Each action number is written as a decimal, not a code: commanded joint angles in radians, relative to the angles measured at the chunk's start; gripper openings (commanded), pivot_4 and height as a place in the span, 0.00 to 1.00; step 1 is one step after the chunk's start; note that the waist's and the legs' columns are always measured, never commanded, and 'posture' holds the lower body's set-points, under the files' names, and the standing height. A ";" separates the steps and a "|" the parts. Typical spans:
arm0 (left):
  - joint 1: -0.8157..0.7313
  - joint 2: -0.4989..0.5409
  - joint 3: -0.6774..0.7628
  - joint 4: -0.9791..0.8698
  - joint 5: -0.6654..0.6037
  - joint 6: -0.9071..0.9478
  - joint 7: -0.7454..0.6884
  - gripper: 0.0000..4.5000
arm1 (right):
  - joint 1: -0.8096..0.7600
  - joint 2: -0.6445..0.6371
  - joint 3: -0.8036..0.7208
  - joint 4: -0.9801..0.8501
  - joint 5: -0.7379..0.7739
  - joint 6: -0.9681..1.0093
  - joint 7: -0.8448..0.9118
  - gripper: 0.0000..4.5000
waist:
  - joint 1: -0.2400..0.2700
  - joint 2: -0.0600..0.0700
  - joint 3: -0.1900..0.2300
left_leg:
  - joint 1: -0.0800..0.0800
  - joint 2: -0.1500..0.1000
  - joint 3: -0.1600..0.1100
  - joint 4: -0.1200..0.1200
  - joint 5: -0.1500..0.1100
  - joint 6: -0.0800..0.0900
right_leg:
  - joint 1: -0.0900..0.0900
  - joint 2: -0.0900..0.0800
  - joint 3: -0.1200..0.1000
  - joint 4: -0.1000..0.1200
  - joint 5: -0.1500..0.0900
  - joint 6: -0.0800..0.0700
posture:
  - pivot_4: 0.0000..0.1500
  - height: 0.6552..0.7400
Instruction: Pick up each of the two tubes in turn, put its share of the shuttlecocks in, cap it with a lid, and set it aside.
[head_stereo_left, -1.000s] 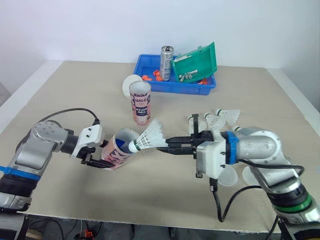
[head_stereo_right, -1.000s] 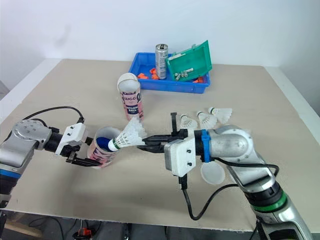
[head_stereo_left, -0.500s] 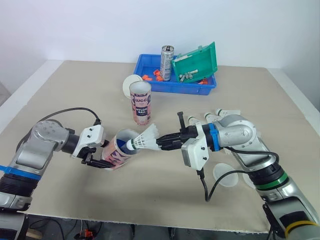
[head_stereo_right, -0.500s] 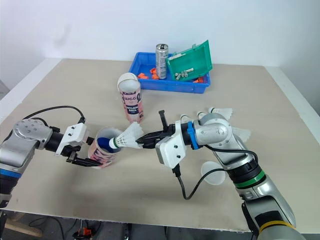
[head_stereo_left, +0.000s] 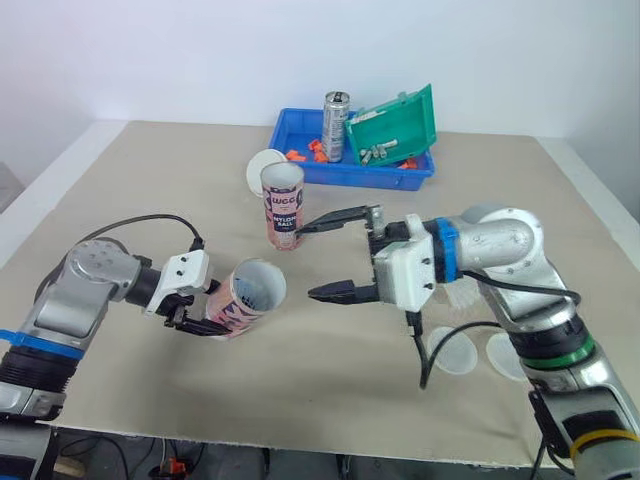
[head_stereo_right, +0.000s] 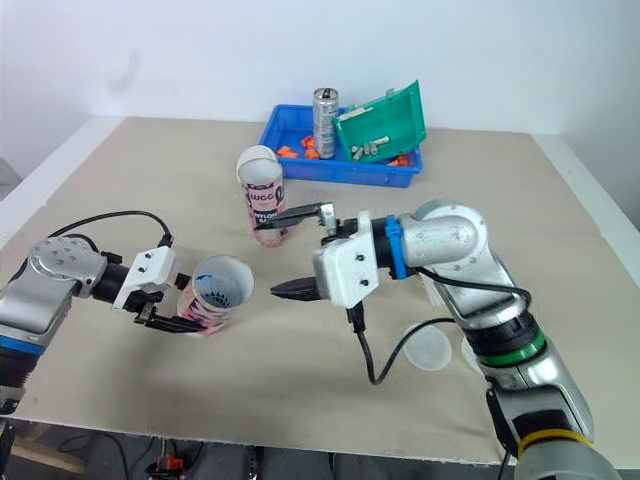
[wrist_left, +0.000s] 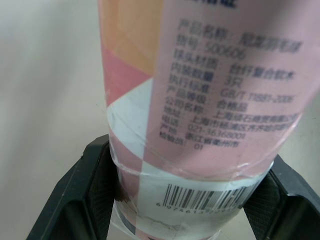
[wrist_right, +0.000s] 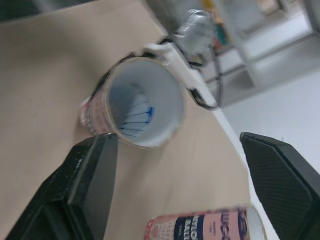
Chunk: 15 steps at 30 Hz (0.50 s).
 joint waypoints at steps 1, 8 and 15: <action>0.030 -0.007 -0.049 -0.001 0.019 0.001 0.003 0.65 | 0.173 -0.003 -0.167 -0.076 0.062 0.194 -0.174 0.96 | 0.001 -0.001 0.000 | 0.000 0.000 0.000 0.000 0.000 0.000 | 0.000 -0.001 0.000 0.000 0.000 0.000 | 1.00 0.60; 0.038 -0.004 -0.044 0.001 0.018 -0.005 0.005 0.65 | 0.469 0.183 -0.233 -0.194 -0.005 0.506 -0.575 0.96 | -0.004 0.002 -0.001 | 0.001 -0.001 0.001 -0.002 0.000 0.000 | -0.001 0.000 0.000 0.001 0.000 0.000 | 1.00 0.60; 0.028 -0.002 -0.047 0.012 0.021 -0.011 0.004 0.65 | 0.509 0.311 -0.165 -0.223 -0.059 0.632 -0.740 0.96 | -0.006 0.002 -0.001 | 0.001 -0.001 0.002 0.000 0.000 0.000 | -0.001 -0.001 0.001 0.001 0.001 0.000 | 1.00 0.60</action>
